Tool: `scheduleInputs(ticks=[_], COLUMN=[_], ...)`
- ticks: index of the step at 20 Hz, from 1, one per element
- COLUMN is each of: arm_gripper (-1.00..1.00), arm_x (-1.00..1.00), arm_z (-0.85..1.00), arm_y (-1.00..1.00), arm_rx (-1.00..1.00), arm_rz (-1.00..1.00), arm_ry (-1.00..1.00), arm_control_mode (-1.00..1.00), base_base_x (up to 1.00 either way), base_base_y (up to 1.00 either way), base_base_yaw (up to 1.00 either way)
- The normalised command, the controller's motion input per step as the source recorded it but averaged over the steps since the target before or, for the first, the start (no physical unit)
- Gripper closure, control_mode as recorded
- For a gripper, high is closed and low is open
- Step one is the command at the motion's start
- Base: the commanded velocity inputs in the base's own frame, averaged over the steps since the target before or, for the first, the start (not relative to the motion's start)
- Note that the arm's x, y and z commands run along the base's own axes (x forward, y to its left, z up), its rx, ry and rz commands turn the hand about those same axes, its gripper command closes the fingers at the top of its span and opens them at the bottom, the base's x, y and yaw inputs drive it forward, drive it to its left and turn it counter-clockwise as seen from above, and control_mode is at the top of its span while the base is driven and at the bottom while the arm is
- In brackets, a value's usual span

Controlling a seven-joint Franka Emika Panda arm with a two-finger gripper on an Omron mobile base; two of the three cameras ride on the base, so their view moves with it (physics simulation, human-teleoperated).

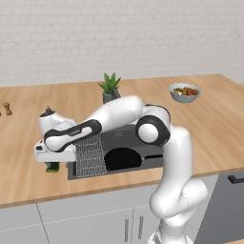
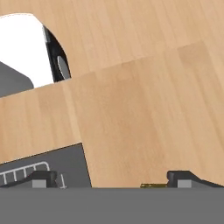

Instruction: Pick the pan and sponge and place them into the sink. Then turn on the water.

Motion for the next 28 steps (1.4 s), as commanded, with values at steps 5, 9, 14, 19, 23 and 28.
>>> scheduleInputs(ticks=[5, 9, 14, 19, 23, 28], arm_gripper=[-1.00, -1.00, -1.00, -1.00, -1.00, -1.00], arm_x=[0.23, 0.25, 0.14, 0.07, 0.01, 0.02], arm_z=[-0.29, -0.28, -0.13, -0.17, -0.21, -0.16], arm_y=[0.08, 0.02, 0.15, 0.13, -0.06, -0.16], arm_rx=[0.00, 0.00, 0.02, 0.03, 0.05, 0.05], arm_rz=[0.00, 0.00, 0.01, 0.00, 0.00, 0.00], arm_ry=[0.00, -0.02, -0.05, -0.04, -0.02, -0.01], arm_control_mode=[-1.00, -1.00, -1.00, -1.00, -1.00, -1.00], base_base_x=[0.00, 0.00, 0.00, 0.00, 0.00, 0.00], base_base_y=[0.00, 0.00, 0.00, 0.00, 0.00, 0.00], base_base_yaw=[0.00, 0.00, 0.00, 0.00, 0.00, 0.00])
